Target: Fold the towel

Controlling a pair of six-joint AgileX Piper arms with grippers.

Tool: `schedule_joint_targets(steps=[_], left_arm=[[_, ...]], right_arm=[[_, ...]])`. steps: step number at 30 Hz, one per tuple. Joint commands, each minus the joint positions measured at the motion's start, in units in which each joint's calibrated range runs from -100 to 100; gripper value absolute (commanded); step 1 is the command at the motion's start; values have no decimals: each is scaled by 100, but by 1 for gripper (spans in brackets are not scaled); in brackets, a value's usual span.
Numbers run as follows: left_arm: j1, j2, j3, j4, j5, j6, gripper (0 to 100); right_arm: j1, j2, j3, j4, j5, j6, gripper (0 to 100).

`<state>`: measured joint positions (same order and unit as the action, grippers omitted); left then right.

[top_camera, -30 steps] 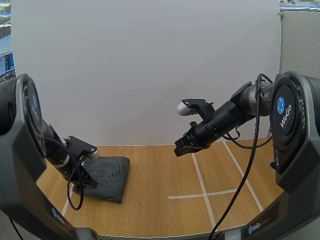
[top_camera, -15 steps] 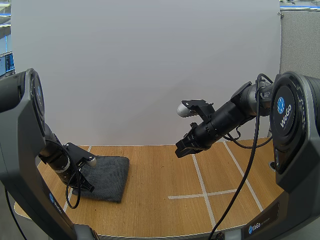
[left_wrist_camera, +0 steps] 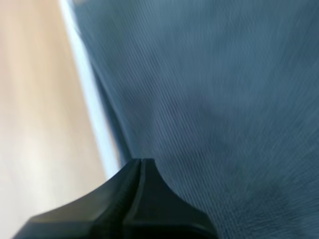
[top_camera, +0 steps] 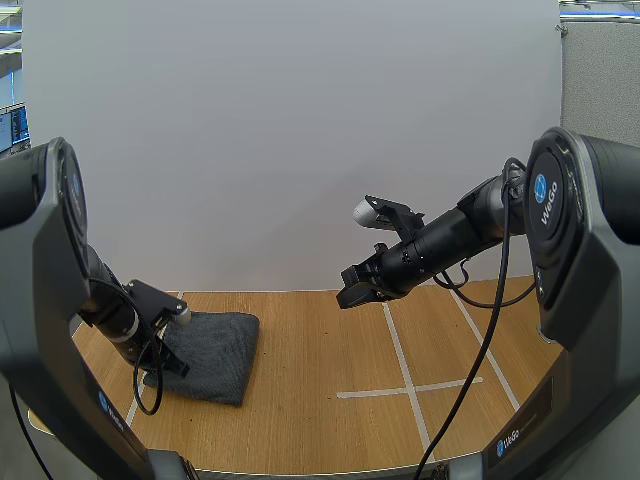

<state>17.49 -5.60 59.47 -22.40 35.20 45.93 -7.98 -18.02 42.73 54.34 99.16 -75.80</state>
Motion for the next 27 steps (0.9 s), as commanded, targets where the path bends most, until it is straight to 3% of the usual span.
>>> schedule_joint_targets(steps=[1, 3, 5, 10, 13, 18, 27], left_arm=[[-6, -1578, -375, -704, 1552, 80, 0], [-6, -2137, -489, -767, 2174, -18, 0], [-6, -2635, -616, -770, 2743, -215, 0], [-6, -3918, -691, -730, 3107, -698, 0], [-6, -4665, -691, -621, 3230, -991, 0], [3, -5960, -691, -427, 3247, -1407, 0], [3, -7171, -691, 97, 3573, -1664, 0]], right_arm=[[33, 276, -2, 542, 84, -64, 31], [161, 399, -27, 542, 84, -110, 31], [345, 569, -27, 602, 84, -132, 39], [875, 994, -27, 683, -384, -132, 80], [1169, 1267, -27, 764, -1457, -132, 94], [1493, 1768, -27, 1334, -2424, -345, 94], [1642, 2887, -131, 2582, -2565, -938, 92]])
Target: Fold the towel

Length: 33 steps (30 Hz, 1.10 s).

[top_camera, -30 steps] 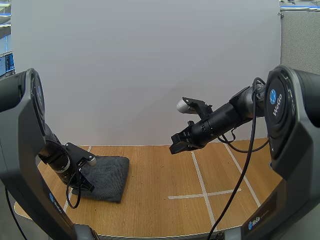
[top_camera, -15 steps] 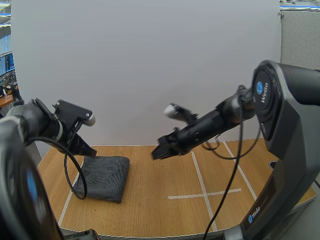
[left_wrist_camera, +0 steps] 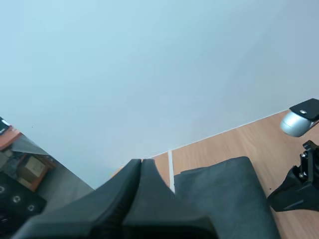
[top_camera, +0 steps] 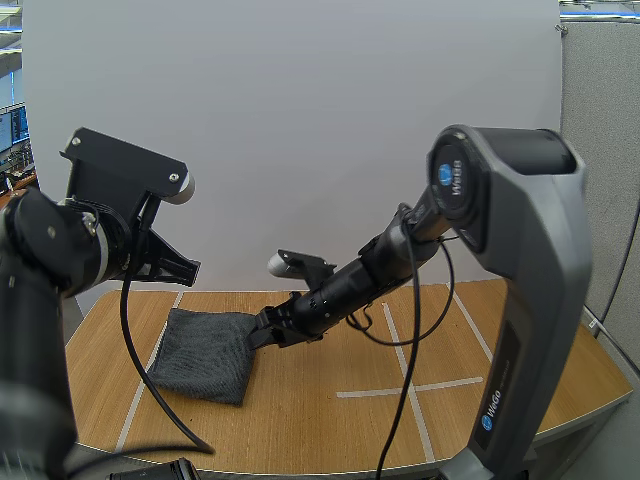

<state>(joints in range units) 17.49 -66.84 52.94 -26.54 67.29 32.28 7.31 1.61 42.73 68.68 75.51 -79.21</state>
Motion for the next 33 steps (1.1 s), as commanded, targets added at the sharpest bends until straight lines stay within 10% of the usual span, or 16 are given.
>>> schedule_joint_targets(steps=[1, 16, 24, 33], left_arm=[[3, -1064, -38, 600, 489, -391, 0], [3, -1064, -38, 918, 621, -828, 0], [3, -1064, -38, 918, 621, -836, 0], [3, -1064, -38, 918, 621, -911, 0]], right_arm=[[140, 1070, -276, 1148, -200, -596, 91], [406, 1678, -876, 1157, -391, -425, 91], [406, 1678, -876, 1338, -595, -425, 49], [406, 1747, -876, 1417, -632, -425, 47]])
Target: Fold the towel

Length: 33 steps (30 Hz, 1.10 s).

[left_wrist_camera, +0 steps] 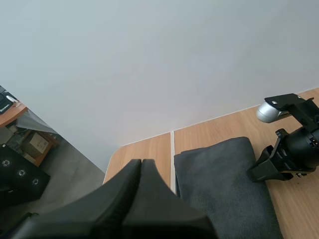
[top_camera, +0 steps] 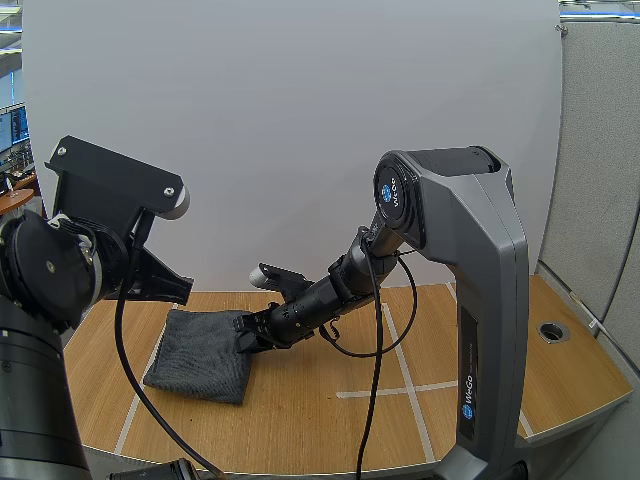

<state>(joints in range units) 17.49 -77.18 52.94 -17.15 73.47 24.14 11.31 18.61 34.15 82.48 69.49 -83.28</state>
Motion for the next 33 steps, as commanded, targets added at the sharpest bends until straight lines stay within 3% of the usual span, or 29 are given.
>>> schedule_joint_targets(steps=[1, 6, 10, 13, 16, 18, 19, 23, 27, 33], left_arm=[[3, -29, -38, -21, 4, -108, 0], [3, -29, -38, -21, 4, -120, 0], [3, -29, -38, -21, 4, -120, 0], [3, -29, -38, -21, 4, -120, 0], [3, -29, -38, -10, 4, -123, 0], [3, -29, -38, -10, 4, -123, 0], [3, -29, -38, -10, 4, -123, 0], [3, -29, -38, -10, 4, -123, 0], [3, -29, -38, -12, -14, -123, 0], [3, -29, -38, -12, -59, -123, 0]], right_arm=[[5, 91, -19, 36, -30, -19, 49], [58, 344, -19, 48, -14, -19, 81], [178, 411, -19, 48, -49, -19, 84], [233, 411, -28, 48, -66, -31, 75], [233, 411, -28, 48, -94, -31, 53], [226, 411, -28, 25, -181, -31, 24], [213, 411, -28, -10, -181, -40, 0], [122, 396, -28, -235, -163, -39, 0], [-77, 192, -28, -949, 20, 107, 0], [-589, -269, -28, -1756, 1080, 242, 0]])
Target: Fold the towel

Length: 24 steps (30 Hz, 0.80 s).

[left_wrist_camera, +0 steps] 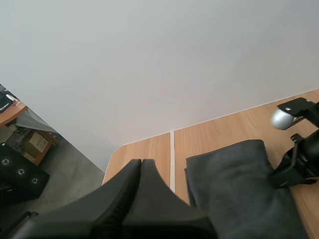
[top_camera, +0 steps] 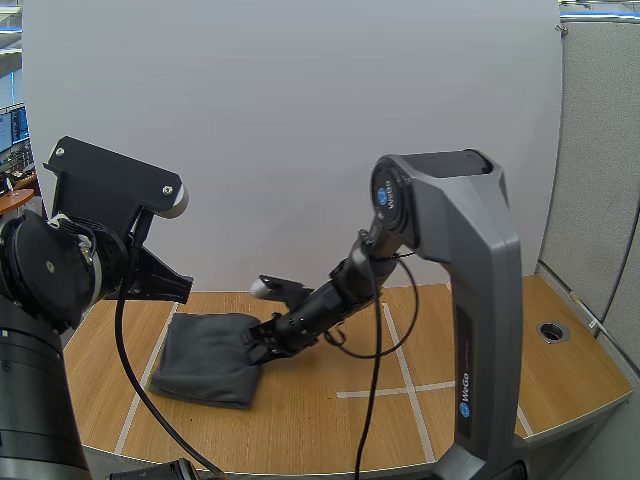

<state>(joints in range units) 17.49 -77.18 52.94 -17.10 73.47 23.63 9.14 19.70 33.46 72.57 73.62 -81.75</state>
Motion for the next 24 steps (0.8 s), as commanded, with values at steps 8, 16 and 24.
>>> schedule_joint_targets(steps=[8, 16, 24], left_arm=[[3, -29, -38, -17, -59, -71, 0], [3, -29, -38, -378, -151, -71, 0], [3, -29, -38, -473, -664, -71, 0]], right_arm=[[-1263, -862, 42, -1719, 1503, 90, 0], [-1641, -876, 42, -1966, 1857, -55, 0], [-1641, -887, 42, -2077, 1910, 52, 52]])
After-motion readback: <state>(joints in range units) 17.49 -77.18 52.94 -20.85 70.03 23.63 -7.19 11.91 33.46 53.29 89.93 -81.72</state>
